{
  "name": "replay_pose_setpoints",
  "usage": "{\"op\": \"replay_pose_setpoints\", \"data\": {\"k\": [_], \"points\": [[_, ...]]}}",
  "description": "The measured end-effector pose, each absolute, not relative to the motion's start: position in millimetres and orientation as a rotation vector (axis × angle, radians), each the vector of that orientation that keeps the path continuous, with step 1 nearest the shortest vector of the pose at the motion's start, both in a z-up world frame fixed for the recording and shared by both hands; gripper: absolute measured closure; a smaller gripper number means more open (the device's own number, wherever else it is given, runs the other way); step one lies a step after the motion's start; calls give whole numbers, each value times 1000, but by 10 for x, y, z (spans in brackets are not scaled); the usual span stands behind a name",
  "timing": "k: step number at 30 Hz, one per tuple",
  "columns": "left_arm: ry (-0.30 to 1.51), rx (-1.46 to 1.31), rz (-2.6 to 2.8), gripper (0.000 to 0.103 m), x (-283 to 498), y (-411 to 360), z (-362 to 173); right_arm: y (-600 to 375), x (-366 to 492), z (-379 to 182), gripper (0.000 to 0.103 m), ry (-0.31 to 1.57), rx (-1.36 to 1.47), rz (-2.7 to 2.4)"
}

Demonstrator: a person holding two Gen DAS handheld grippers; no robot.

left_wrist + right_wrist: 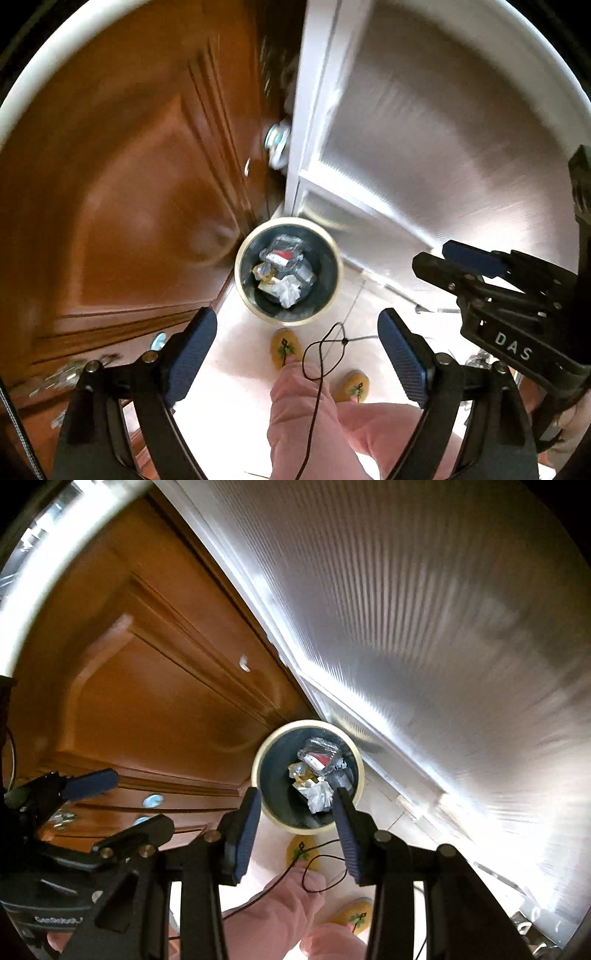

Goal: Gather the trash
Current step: 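Raise both tools back up toward the counter trash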

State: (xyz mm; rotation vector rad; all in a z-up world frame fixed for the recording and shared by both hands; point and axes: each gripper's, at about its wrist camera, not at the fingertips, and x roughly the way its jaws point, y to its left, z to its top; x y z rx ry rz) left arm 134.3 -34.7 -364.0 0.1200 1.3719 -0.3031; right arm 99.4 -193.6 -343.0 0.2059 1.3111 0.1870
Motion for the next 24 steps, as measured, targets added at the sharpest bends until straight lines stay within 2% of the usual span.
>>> {"op": "replay_pose_setpoints", "data": {"k": [9, 24], "points": [[1208, 108, -327, 15, 1084, -404, -2203, -1924, 751, -2177, 60, 1227, 156, 233], [950, 165, -407, 15, 1176, -543, -669, -2306, 825, -567, 60, 970, 175, 205]]}}
